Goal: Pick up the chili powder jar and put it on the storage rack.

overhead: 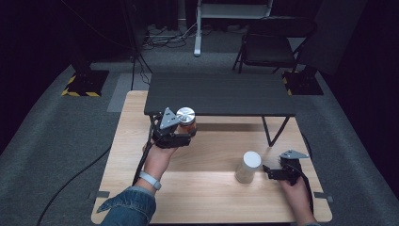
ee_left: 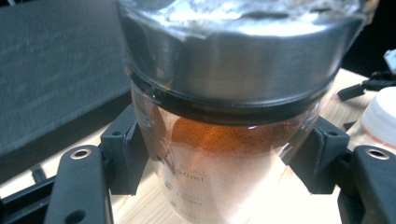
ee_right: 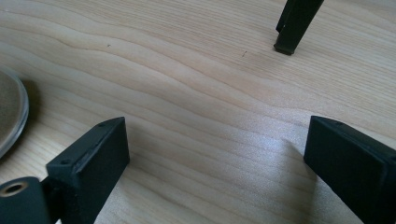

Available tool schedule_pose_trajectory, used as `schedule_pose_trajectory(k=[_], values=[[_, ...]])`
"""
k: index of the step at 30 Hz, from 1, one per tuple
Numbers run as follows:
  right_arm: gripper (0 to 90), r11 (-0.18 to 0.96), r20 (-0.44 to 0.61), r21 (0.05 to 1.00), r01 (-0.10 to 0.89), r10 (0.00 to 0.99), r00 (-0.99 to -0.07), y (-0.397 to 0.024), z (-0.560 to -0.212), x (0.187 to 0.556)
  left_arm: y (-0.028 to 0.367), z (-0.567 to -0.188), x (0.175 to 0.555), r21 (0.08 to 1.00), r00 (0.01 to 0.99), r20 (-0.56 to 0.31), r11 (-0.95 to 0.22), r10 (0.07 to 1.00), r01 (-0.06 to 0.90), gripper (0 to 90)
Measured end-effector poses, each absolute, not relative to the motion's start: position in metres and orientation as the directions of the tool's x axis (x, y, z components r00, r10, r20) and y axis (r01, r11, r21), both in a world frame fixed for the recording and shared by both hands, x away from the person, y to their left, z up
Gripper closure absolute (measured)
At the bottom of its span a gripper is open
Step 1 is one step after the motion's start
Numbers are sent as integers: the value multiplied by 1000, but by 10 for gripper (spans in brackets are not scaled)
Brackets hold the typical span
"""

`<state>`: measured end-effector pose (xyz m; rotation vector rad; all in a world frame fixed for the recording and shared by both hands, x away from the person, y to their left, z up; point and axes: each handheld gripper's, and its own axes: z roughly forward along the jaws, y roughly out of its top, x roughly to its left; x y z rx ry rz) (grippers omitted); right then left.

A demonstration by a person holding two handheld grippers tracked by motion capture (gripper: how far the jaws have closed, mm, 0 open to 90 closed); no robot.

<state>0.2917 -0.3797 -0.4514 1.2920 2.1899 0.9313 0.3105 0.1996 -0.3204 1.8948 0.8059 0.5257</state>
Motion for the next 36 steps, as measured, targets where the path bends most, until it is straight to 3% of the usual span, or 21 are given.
schedule_pose_trajectory(k=[24, 36], values=[[65, 344, -27, 731, 589, 877, -479, -380, -451, 292, 189, -274, 325, 909, 698, 45, -319, 715, 267, 304], [65, 344, -27, 731, 589, 877, -480, -380, -451, 292, 185, -264, 350, 906, 665, 26, -299, 747, 300, 304]])
